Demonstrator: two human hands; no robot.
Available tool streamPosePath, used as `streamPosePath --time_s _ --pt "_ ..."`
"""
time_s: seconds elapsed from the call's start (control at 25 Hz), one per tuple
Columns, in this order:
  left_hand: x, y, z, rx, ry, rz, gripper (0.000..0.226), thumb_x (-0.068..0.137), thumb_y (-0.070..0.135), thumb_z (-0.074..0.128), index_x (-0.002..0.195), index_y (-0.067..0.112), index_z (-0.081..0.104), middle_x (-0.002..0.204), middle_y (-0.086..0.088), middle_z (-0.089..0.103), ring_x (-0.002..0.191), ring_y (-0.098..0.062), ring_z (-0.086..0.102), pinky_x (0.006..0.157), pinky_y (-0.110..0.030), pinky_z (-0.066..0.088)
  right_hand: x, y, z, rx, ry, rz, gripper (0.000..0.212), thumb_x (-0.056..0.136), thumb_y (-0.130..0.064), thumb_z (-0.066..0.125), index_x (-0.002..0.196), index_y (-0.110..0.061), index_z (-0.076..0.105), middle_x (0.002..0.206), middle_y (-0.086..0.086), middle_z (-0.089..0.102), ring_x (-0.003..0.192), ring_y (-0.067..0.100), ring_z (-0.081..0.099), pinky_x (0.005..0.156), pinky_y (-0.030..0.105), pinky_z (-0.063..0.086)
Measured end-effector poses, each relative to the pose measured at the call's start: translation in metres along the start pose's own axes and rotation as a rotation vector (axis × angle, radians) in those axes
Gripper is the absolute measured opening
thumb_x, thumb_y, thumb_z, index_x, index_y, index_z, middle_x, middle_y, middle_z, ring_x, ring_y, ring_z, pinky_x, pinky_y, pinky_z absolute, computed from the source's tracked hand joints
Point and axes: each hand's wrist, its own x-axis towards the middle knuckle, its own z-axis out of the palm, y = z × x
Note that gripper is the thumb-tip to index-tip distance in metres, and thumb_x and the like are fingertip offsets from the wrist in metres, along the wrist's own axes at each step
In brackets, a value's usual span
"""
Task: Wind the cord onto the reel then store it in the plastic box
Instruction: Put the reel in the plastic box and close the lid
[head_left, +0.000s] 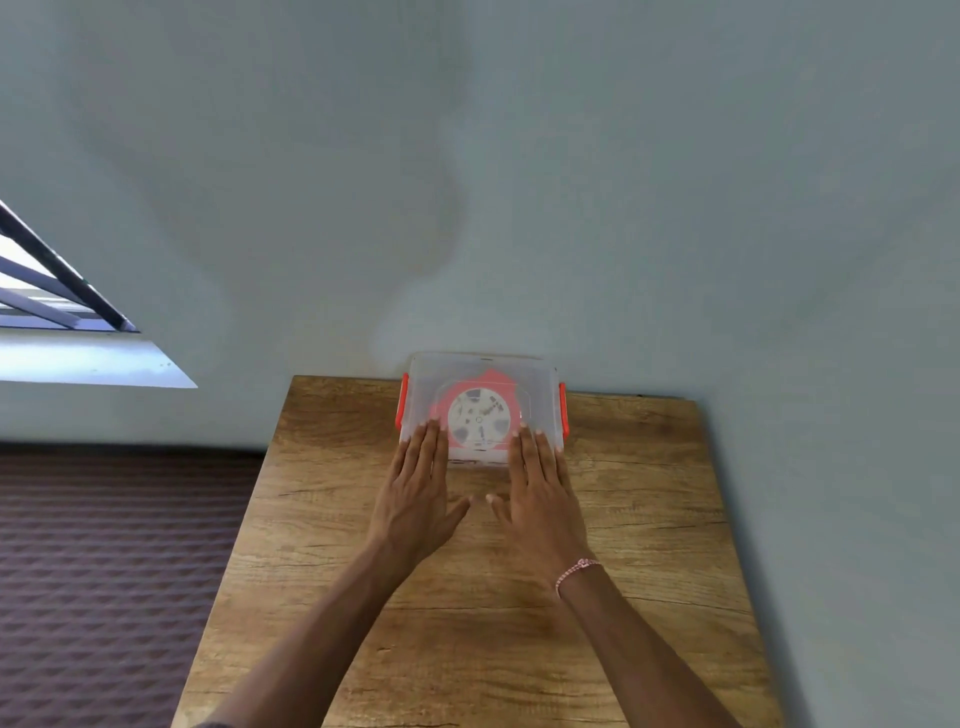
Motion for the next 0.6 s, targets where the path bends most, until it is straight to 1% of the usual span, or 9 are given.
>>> streamPosePath --time_s 0.08,0.24,0.4,0.48,0.52,0.56,0.6 --pt "0.013 0.0 -0.002 0.006 -0.013 -0.002 0.106 0.098 0.074 0.04 0.165 0.0 0.006 0.175 -0.019 0.003 0.163 -0.033 0.002 0.131 -0.046 0.004 0.014 0.005 -0.005 -0.009 -0.027 0.0 0.09 0.104 -0.057 0.037 0.161 -0.007 -0.01 0.171 0.013 -0.011 0.158 0.029 -0.007 0.128 0.049 0.009" --pt "0.024 0.001 -0.004 -0.049 -0.035 -0.016 0.112 0.093 0.086 0.02 0.163 0.007 -0.016 0.173 -0.012 -0.018 0.162 -0.028 -0.015 0.129 -0.042 -0.01 0.027 0.008 -0.011 0.028 -0.031 0.004 0.088 0.104 -0.056 0.037 0.162 -0.007 -0.008 0.171 0.011 -0.011 0.158 0.025 -0.01 0.129 0.045 0.003" --pt "0.023 0.004 -0.006 -0.114 -0.034 -0.025 0.116 0.088 0.093 0.015 0.162 0.01 -0.02 0.172 -0.008 -0.021 0.161 -0.026 -0.017 0.13 -0.041 -0.01 0.026 0.004 -0.014 0.038 -0.03 0.015 0.089 0.104 -0.059 0.036 0.162 -0.007 -0.008 0.171 0.011 -0.013 0.158 0.025 -0.012 0.129 0.043 -0.002" --pt "0.021 0.004 -0.01 -0.175 -0.003 -0.048 0.116 0.088 0.094 0.013 0.163 0.01 -0.017 0.173 -0.008 -0.019 0.162 -0.026 -0.016 0.129 -0.036 -0.018 0.026 0.001 -0.021 0.056 -0.049 0.029 0.091 0.102 -0.063 0.034 0.162 -0.007 -0.006 0.17 0.009 -0.013 0.158 0.026 -0.01 0.128 0.043 -0.004" --pt "0.02 0.007 -0.016 -0.188 -0.01 -0.041 0.116 0.089 0.093 0.014 0.164 0.009 -0.011 0.174 -0.008 -0.013 0.162 -0.026 -0.01 0.127 -0.032 -0.021 0.024 0.0 -0.026 0.064 -0.068 0.026 0.091 0.102 -0.064 0.034 0.163 -0.008 -0.004 0.169 0.008 -0.013 0.158 0.027 -0.008 0.128 0.042 -0.005" --pt "0.017 0.01 -0.02 -0.22 0.005 -0.038 0.115 0.09 0.091 0.017 0.166 0.006 -0.001 0.174 -0.01 -0.004 0.163 -0.028 0.0 0.125 -0.03 -0.021 0.022 0.0 -0.029 0.088 -0.058 0.018 0.087 0.103 -0.062 0.034 0.163 -0.009 -0.001 0.169 0.006 -0.013 0.158 0.027 -0.006 0.127 0.041 -0.005" --pt "0.016 0.013 -0.028 -0.257 0.032 -0.056 0.113 0.093 0.088 0.023 0.165 0.002 0.012 0.173 -0.012 0.008 0.162 -0.031 0.014 0.124 -0.029 -0.017 0.022 0.002 -0.039 0.104 -0.024 0.03 0.08 0.105 -0.056 0.034 0.164 -0.011 0.002 0.167 0.004 -0.014 0.159 0.027 -0.004 0.126 0.04 -0.006"
